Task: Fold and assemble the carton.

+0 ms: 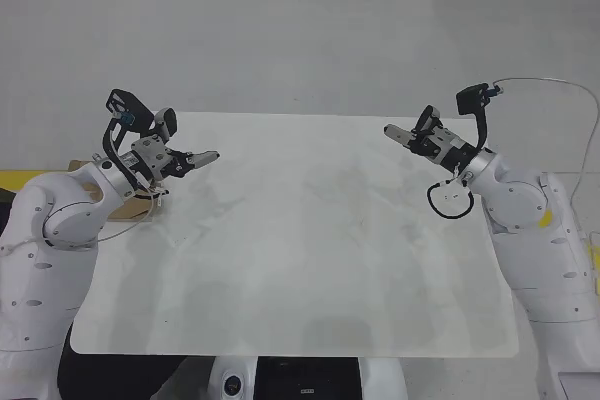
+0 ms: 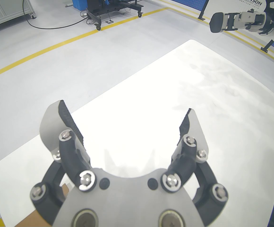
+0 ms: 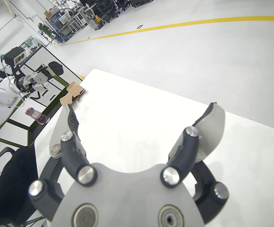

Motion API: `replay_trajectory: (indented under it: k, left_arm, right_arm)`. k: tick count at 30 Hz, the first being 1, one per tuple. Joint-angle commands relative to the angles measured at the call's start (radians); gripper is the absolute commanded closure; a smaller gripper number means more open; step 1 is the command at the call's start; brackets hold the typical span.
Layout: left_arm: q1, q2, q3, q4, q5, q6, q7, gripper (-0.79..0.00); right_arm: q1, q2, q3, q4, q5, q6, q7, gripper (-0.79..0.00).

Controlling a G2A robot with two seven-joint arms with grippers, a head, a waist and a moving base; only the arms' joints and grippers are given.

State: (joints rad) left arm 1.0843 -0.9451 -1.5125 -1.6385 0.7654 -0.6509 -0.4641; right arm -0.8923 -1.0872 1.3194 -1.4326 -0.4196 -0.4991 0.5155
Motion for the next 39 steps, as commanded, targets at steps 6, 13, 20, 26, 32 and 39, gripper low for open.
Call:
replay_trajectory:
  k: [6, 13, 20, 26, 32, 39]
  left_arm:
    - [0.000, 0.000, 0.000, 0.000, 0.000, 0.000, 0.000, -0.785]
    - [0.000, 0.000, 0.000, 0.000, 0.000, 0.000, 0.000, -0.784]
    - [0.000, 0.000, 0.000, 0.000, 0.000, 0.000, 0.000, -0.784]
    - [0.009, -0.002, -0.004, 0.003, -0.019, 0.046, 0.011, -0.785]
    - [-0.004, 0.005, -0.036, 0.082, -0.490, 0.116, -0.268, -0.785]
    - [-0.040, 0.031, -0.143, 0.205, -0.802, 0.172, -0.518, -0.785]
  right_arm:
    - [0.000, 0.000, 0.000, 0.000, 0.000, 0.000, 0.000, -0.784]
    - [0.000, 0.000, 0.000, 0.000, 0.000, 0.000, 0.000, -0.784]
    - [0.000, 0.000, 0.000, 0.000, 0.000, 0.000, 0.000, -0.785]
    - [0.000, 0.000, 0.000, 0.000, 0.000, 0.000, 0.000, -0.785]
    - [0.000, 0.000, 0.000, 0.000, 0.000, 0.000, 0.000, -0.785]
    - [0.000, 0.000, 0.000, 0.000, 0.000, 0.000, 0.000, -0.785]
